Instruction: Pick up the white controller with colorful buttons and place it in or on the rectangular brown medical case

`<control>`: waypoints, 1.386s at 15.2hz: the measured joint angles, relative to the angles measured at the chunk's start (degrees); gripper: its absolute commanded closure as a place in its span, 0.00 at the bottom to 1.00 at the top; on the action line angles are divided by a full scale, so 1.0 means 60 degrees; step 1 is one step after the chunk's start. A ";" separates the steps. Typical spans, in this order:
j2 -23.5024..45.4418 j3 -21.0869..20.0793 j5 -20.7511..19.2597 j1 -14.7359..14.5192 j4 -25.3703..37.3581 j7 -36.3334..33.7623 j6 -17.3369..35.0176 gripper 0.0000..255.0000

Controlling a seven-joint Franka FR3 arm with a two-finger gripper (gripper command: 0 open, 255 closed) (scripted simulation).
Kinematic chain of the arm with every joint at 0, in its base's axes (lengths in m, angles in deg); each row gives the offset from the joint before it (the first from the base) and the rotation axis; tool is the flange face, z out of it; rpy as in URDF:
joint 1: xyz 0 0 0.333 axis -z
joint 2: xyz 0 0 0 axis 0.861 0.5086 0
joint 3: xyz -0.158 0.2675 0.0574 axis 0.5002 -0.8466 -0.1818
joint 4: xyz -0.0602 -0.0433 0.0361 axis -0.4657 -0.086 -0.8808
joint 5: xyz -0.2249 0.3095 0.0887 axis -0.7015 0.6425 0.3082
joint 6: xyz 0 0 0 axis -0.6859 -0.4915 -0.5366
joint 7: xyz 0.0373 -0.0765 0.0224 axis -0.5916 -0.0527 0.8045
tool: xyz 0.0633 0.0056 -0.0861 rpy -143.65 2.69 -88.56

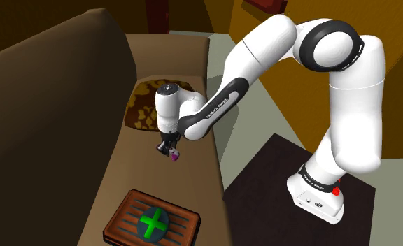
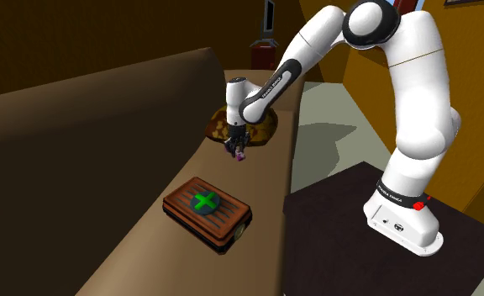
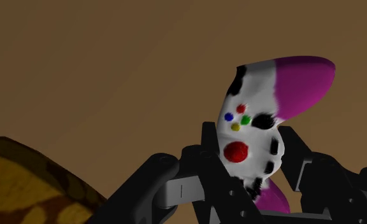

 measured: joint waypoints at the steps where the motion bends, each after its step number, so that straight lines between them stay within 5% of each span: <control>1: -0.0109 -0.0044 0.0063 0.0038 -0.0007 0.0054 -0.0096 1.00; 10: -0.0894 -0.0368 0.0513 0.0158 -0.0017 0.0266 -0.0838 1.00; 21: -0.0969 -0.0896 0.0265 -0.1533 0.0002 -0.2050 -0.1189 1.00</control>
